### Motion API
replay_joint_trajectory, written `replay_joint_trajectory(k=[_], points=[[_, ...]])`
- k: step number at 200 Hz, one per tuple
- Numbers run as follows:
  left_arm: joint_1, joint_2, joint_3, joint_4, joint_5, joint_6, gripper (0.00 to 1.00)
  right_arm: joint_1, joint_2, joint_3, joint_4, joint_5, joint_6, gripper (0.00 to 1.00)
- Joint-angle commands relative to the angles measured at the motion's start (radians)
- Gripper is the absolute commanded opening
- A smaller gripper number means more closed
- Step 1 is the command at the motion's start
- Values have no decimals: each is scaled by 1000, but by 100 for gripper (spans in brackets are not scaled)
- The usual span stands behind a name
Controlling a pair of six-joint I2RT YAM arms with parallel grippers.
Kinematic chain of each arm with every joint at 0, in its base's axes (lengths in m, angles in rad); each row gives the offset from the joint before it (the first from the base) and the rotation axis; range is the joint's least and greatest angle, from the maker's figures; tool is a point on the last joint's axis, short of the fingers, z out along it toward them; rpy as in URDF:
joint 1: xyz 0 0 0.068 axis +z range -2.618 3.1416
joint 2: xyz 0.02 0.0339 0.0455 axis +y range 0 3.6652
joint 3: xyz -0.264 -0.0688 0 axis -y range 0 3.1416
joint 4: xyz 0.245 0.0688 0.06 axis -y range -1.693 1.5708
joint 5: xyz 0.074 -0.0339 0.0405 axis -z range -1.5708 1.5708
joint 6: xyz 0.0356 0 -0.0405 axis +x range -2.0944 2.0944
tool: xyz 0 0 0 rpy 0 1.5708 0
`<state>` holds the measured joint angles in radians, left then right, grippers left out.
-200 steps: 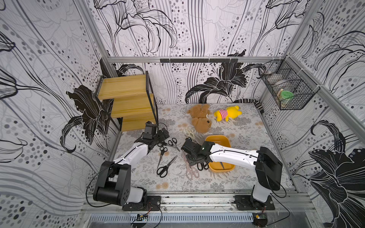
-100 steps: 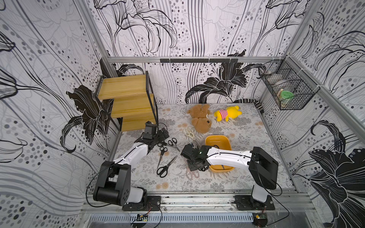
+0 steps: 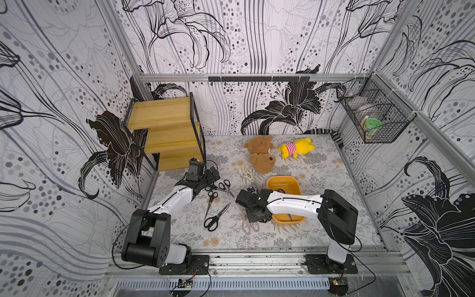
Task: Put the scissors into the storage box
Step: Pick up the scissors from the center of the board.
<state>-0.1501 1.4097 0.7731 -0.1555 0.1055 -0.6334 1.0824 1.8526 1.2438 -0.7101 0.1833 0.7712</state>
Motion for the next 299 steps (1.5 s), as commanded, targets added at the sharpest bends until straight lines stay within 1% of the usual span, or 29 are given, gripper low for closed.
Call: replay_joint_trajectory(k=[1,124,172,202,230,262,299], points=[[-2,7,-1,12,-19,17,97,-9,21,-19,-8,22,20,27],[-3,-5,-3,7,-26,19,97,-27,77,-21,25,10,17,20],[-3,-9,-3,6,-28,19,97,-27,87,-25,31,7,16,12],[-3,-11,-5,7,-29,19,97,-28,88,-23,35,10,6,6],[-2,-9,-4,8,-29,17,97,-28,85,1,31,16,-17,0],[-3,-11,-6,9,-31,17,97,-29,66,57,28,16,-57,0],[-2,-9,-8,10,-30,16,97,-29,23,148,19,49,-87,0]])
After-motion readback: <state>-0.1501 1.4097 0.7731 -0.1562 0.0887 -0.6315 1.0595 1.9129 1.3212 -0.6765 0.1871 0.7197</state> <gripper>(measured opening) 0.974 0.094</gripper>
